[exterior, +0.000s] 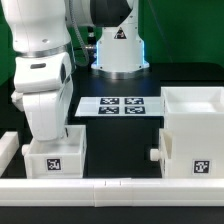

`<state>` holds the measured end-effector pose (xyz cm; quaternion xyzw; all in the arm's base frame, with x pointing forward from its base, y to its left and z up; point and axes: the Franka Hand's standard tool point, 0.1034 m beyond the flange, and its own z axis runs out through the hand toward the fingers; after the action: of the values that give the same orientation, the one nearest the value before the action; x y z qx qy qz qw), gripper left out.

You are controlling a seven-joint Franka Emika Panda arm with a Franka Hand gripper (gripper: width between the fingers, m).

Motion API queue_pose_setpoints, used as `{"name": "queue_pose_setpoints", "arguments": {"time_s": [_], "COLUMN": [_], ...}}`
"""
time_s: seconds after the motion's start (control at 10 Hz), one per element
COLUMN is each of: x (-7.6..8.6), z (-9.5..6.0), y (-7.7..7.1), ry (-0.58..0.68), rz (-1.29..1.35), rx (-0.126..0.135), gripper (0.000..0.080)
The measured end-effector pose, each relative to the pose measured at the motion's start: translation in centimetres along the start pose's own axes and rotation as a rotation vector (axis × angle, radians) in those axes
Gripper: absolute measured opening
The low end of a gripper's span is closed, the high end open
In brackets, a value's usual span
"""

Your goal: Assemble drawer

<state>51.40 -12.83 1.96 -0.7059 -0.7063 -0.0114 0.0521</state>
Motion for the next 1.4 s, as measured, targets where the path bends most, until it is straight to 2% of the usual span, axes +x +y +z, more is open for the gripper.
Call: {"name": "queue_pose_setpoints", "arguments": {"time_s": [0.1, 0.3, 0.4, 0.6, 0.7, 1.1, 1.3, 1.4], "x": [0.1, 1.8, 2.8, 5.1, 5.6, 5.6, 6.9, 7.8], "z": [0.0, -0.7, -1.3, -3.1, -3.7, -3.5, -4.8, -5.0], "y": [0.0, 0.6, 0.8, 1.1, 0.9, 0.8, 1.6, 1.8], "ry": [0.001, 0.009, 0.015, 0.016, 0.008, 0.008, 0.01, 0.014], "rz": [0.003, 0.003, -0.015, -0.021, 0.018, 0.019, 0.012, 0.013], "rx": [-0.001, -0.01, -0.005, -0.024, -0.056, -0.054, -0.078, -0.082], "gripper": [0.0037, 0.0037, 0.0037, 0.0037, 0.0037, 0.0037, 0.0037, 0.0037]}}
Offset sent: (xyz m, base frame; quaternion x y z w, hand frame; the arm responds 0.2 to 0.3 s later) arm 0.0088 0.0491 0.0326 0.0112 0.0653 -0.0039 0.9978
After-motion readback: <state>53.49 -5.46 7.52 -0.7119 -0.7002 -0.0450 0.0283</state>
